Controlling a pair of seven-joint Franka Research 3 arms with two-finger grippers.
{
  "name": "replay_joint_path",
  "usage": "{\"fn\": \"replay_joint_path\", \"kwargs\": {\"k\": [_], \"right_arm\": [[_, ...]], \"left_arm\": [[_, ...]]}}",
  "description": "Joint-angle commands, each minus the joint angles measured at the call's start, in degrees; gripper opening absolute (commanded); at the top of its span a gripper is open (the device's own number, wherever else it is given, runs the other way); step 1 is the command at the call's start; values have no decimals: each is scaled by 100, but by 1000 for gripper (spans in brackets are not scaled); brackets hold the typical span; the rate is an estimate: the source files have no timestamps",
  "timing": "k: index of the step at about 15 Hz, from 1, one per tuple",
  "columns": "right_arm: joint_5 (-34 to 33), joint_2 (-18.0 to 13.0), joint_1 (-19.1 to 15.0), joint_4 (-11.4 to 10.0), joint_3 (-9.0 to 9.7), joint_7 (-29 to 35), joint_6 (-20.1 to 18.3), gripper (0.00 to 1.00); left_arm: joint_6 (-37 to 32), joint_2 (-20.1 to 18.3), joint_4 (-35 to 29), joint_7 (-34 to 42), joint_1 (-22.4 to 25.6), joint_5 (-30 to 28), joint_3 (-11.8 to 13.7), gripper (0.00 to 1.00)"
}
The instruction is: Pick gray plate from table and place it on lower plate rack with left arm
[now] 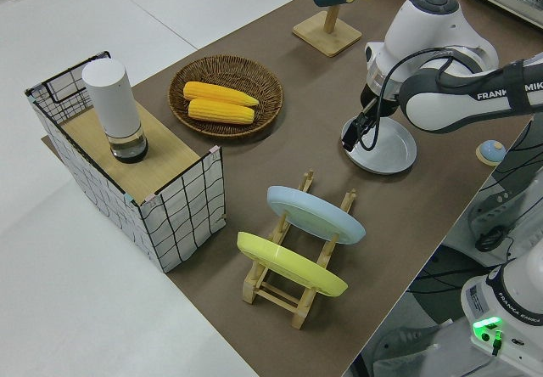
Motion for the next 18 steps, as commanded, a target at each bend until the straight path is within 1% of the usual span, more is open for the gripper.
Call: {"fn": "replay_joint_path", "kwargs": {"k": [1,9,11,12,14,15,16,17,18], "right_arm": [[59,-14,-56,35,33,1,-83,990],[59,-14,-56,35,33,1,-83,990],[59,-14,-56,35,33,1,-83,990],[59,-14,-56,35,33,1,-83,990],[59,-14,-56,35,33,1,-83,987],[59,-14,-56,35,33,1,-83,987],[59,-14,-56,35,33,1,-83,990],[59,-14,-56,35,33,1,-83,987],[59,-14,-56,35,33,1,-83,987]], "left_arm": [[549,336,-194,56,-32,-34,-6,991],[1543,960,-440,56,-50,-8,-15,991],[1570,979,-441,56,-50,-8,-15,973],[1570,979,-441,47,-50,-8,-23,869],[1561,987,-441,47,-50,-8,-23,453],[1561,987,-441,30,-58,-8,-32,271],[1561,987,-441,29,-59,-8,-41,155],[1544,979,-441,29,-59,-8,-50,15],[1518,970,-441,38,-59,-8,-58,0]]}}
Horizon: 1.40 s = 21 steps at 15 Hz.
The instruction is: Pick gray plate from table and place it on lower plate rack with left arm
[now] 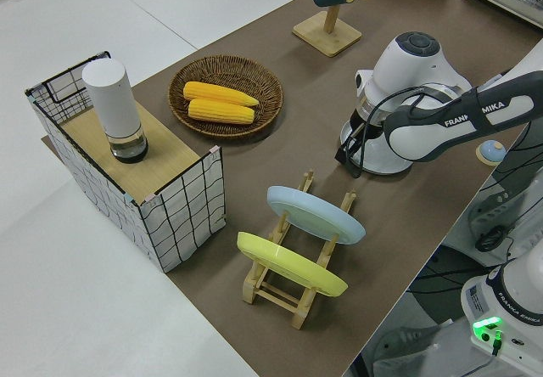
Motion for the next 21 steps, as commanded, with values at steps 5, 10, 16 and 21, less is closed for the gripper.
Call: {"fn": "replay_joint_path", "kwargs": {"k": [5,10,16,21], "right_arm": [[59,-14,-56,35,33,1,-83,990],[59,-14,-56,35,33,1,-83,990],[59,-14,-56,35,33,1,-83,987],[59,-14,-56,35,33,-8,-83,990]], "left_arm": [[-508,-256,27,39,7,-14,4,0],[-1887,-696,598,39,34,-23,57,0],[-3573,-1031,1598,-22,51,-23,75,0],[-5501,-1004,3199,-14,314,-5,75,0]]}}
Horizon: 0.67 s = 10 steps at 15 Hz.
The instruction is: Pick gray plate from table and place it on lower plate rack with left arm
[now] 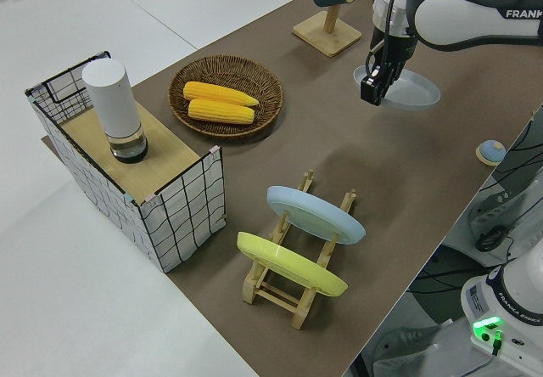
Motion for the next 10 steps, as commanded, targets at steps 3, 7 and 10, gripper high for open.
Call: {"fn": "replay_joint_path", "kwargs": {"k": [3,7,10], "right_arm": [[59,-14,-56,35,33,-8,-83,987],[59,-14,-56,35,33,1,-83,990],[59,-14,-56,35,33,1,-83,987]], "left_arm": [[-1174,45,1062,33,212,-13,0,0],[-1640,63,1606,6,220,119,114,0],[-1817,72,1827,-2,194,669,273,0]]}}
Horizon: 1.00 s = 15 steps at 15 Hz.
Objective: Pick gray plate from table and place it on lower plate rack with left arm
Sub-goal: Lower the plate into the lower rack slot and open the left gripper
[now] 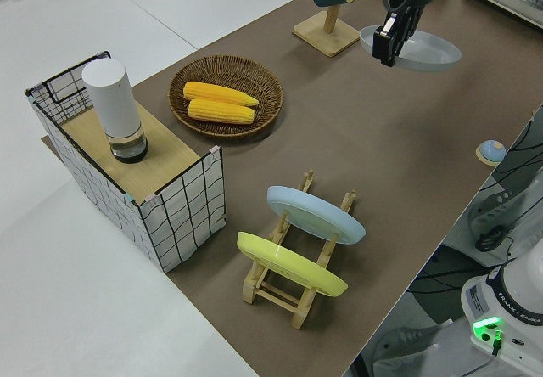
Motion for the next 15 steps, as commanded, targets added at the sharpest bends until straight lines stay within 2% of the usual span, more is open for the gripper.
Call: {"fn": "replay_joint_path", "kwargs": {"k": [1,3,6,9,15], "right_arm": [[59,-14,-56,35,33,1,-83,990],[59,-14,-56,35,33,-8,-83,987],[59,-14,-56,35,33,1,-83,990],[59,-14,-56,35,33,1,-83,990],[59,-14,-56,35,33,1,-83,990]], "left_arm": [[-238,55,274,-14,13,860,37,0],[-238,38,274,4,13,1222,55,0],[-299,55,274,-31,31,2353,46,0],[-413,81,266,-84,22,3119,46,0],[-554,196,-23,-1075,-75,4289,-156,0]]}}
